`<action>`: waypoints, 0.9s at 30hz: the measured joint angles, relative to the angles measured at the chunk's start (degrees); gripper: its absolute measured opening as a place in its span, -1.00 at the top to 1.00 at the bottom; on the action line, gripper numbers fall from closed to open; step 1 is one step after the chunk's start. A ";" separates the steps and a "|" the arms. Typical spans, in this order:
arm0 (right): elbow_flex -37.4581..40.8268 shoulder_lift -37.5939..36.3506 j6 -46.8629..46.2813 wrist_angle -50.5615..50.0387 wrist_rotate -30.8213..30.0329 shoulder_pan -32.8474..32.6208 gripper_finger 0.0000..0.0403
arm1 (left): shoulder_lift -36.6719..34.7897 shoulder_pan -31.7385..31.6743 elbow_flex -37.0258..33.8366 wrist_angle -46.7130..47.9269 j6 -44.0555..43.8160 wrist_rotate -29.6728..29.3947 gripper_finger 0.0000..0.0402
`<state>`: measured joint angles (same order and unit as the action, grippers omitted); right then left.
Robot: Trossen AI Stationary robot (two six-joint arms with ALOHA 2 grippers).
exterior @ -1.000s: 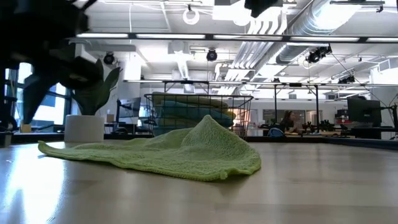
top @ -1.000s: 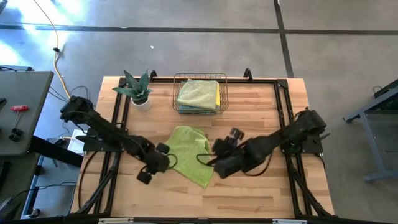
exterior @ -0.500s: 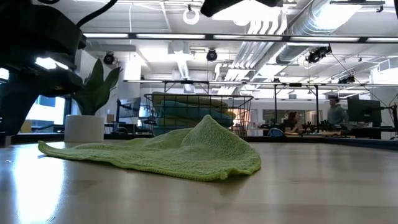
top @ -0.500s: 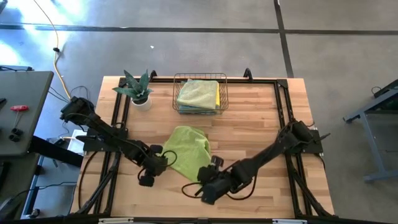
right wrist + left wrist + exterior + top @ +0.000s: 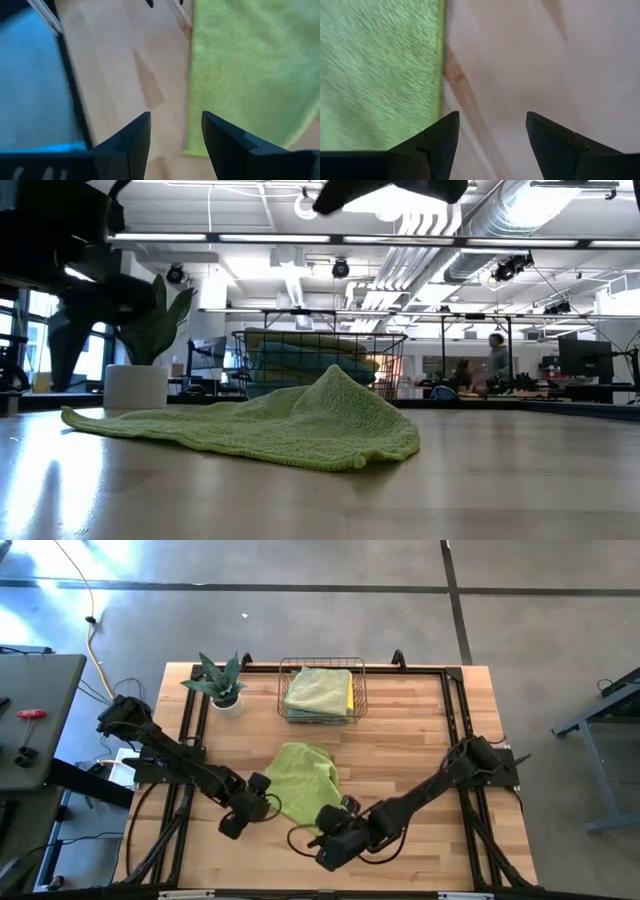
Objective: Fold microfiber towels
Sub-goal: Fold the green microfiber cloth
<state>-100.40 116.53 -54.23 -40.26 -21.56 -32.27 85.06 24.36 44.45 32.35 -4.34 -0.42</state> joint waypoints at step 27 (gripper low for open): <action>0.02 12.81 16.82 0.47 -1.99 -2.87 0.17 | 0.20 -8.06 -0.63 -1.16 16.54 -6.58 -0.09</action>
<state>-100.38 129.34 -37.42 -39.79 -23.54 -35.14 85.25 16.30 43.81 31.20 12.21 -7.00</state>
